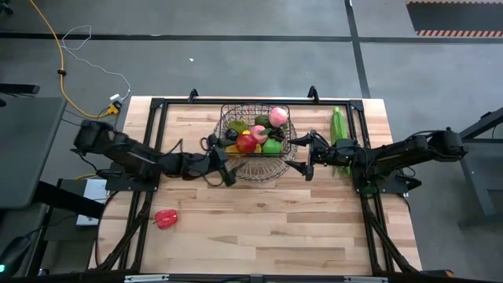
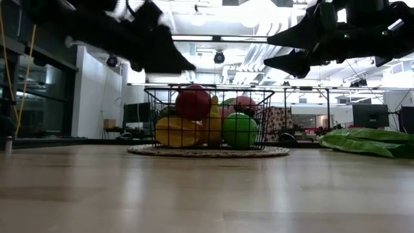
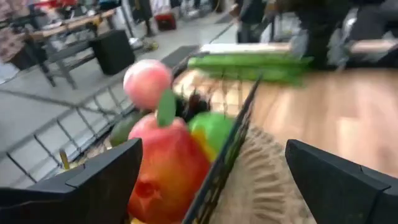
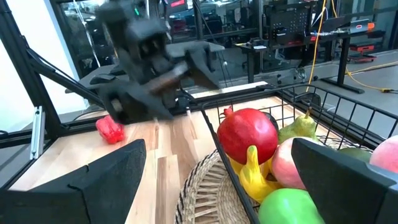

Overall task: Build produce basket
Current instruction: Put the red bell pepper into the black wire basket

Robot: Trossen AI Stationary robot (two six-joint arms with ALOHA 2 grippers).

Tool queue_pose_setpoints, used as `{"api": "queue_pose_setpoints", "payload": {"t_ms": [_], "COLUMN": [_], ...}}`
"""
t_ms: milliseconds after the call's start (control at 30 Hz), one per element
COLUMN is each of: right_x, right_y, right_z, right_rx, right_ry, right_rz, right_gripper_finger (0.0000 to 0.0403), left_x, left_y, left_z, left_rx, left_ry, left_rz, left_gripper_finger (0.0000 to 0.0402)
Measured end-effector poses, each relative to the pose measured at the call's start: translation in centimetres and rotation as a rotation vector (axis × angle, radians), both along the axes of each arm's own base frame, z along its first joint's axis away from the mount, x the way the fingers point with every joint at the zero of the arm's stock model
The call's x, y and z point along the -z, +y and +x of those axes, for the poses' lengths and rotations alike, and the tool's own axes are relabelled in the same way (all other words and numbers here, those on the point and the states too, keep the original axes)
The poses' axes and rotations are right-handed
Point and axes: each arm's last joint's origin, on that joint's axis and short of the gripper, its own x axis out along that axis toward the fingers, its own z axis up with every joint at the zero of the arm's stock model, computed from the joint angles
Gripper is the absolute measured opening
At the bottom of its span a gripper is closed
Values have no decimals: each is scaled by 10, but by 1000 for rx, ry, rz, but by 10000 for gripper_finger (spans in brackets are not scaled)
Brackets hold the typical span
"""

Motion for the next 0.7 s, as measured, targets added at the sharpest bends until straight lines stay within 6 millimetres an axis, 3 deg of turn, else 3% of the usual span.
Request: {"api": "queue_pose_setpoints", "payload": {"t_ms": [200,300,500,700], "right_x": [0,0,0,0], "right_y": [0,0,0,0], "right_z": [0,0,0,0], "right_rx": [0,0,0,0], "right_ry": [3,3,2,-1], "right_rz": [0,0,3,8], "right_gripper_finger": [392,392,392,392], "left_x": [-47,-57,-41,-28], "left_y": [-24,-35,-50,-45], "left_z": [-38,-65,-106,-124], "left_rx": [110,242,373,329], "left_ry": [-77,-65,-174,-296], "left_rz": [-71,-146,-187,-138], "left_gripper_finger": [385,385,385,385]}}
